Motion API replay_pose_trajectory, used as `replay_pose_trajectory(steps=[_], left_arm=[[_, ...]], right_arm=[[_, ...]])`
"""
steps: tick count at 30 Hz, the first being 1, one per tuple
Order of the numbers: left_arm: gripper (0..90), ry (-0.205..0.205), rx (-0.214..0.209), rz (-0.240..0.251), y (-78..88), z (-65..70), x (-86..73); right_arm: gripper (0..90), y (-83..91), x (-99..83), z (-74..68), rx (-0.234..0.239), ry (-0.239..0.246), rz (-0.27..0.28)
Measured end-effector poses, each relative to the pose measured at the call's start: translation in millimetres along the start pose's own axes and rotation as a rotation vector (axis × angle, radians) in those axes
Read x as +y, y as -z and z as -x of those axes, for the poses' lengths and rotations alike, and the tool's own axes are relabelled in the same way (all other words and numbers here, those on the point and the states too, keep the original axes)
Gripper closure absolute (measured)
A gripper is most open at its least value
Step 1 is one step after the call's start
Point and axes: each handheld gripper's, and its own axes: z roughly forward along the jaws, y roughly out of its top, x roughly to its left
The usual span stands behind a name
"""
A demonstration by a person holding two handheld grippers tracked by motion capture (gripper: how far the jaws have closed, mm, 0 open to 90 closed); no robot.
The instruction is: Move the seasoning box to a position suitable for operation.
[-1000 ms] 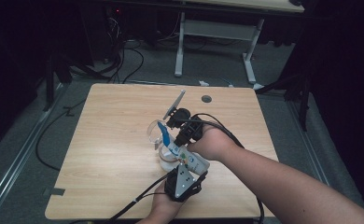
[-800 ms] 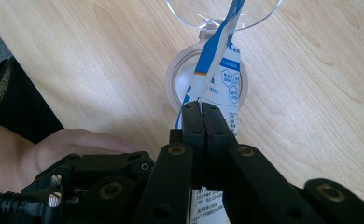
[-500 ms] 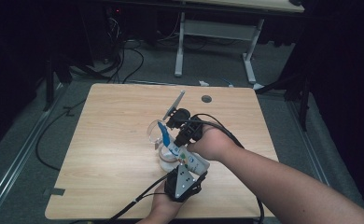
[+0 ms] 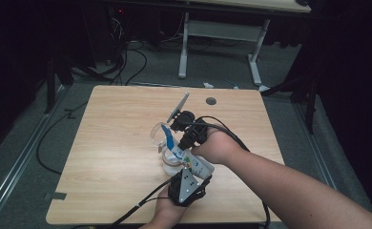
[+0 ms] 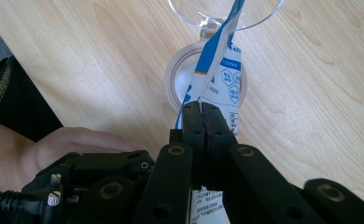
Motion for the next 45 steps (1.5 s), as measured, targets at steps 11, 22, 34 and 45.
replay_pose_trajectory(steps=[11, 22, 34, 45], left_arm=[[53.6, 0.0, 0.002, 0.001, 0.2, -0.5, 0.8], [53.5, 0.002, 0.004, 0.009, 0.0, -0.9, 2.9], [53.4, 0.011, 0.005, 0.022, 0.4, -0.8, 5.8], [53.5, 0.022, 0.014, 0.023, -0.2, -2.0, 6.4]], right_arm=[[89.9, 0.1, 0.9, 0.7, 0.004, 0.003, 0.002], [89.9, 1.3, 2.3, 0.2, 0.001, 0.003, 0.003], [89.8, 3.3, 3.1, -0.1, 0.006, 0.007, 0.013], [89.8, 2.4, 4.0, -0.3, 0.004, 0.011, 0.02]])
